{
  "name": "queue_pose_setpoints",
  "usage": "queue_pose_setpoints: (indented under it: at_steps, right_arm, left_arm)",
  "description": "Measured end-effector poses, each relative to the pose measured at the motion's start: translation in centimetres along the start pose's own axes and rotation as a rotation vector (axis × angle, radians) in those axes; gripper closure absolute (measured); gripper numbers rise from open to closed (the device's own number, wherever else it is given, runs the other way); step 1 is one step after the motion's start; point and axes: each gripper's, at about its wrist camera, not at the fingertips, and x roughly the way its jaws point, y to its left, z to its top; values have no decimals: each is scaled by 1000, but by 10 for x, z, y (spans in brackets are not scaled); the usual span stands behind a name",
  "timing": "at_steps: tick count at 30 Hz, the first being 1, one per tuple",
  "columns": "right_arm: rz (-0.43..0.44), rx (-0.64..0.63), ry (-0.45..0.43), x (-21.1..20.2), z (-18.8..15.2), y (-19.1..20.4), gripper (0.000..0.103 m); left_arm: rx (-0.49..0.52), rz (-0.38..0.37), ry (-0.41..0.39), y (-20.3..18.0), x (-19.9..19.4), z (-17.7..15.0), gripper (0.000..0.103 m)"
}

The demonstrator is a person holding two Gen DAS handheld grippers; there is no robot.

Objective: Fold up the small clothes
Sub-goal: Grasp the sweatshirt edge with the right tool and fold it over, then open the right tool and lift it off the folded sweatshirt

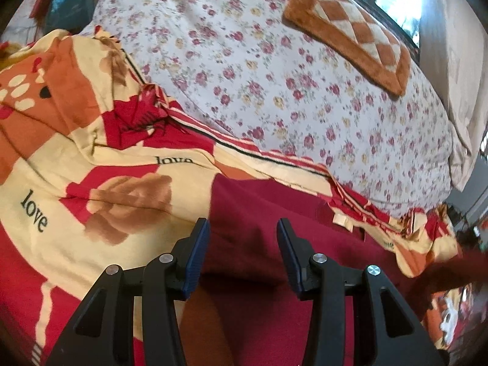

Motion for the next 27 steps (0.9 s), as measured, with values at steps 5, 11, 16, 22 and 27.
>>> queue_pose_setpoints:
  at_steps: [5, 11, 16, 22, 27]
  right_arm:
    - [-85, -12, 170, 85, 13, -22, 94]
    - [-244, 36, 286, 171, 31, -84, 96]
    - [-383, 107, 224, 191, 35, -115, 94]
    - [-326, 155, 105, 128, 4, -99, 50]
    - [-356, 190, 33, 61, -48, -94, 43]
  left_arm:
    - [-83, -51, -2, 14, -2, 5, 79]
    - [-70, -59, 13, 12, 5, 8, 79]
    - [-47, -85, 57, 7, 15, 8, 79]
    - [50, -131, 139, -16, 22, -3, 78]
    - [160, -91, 196, -40, 31, -20, 78]
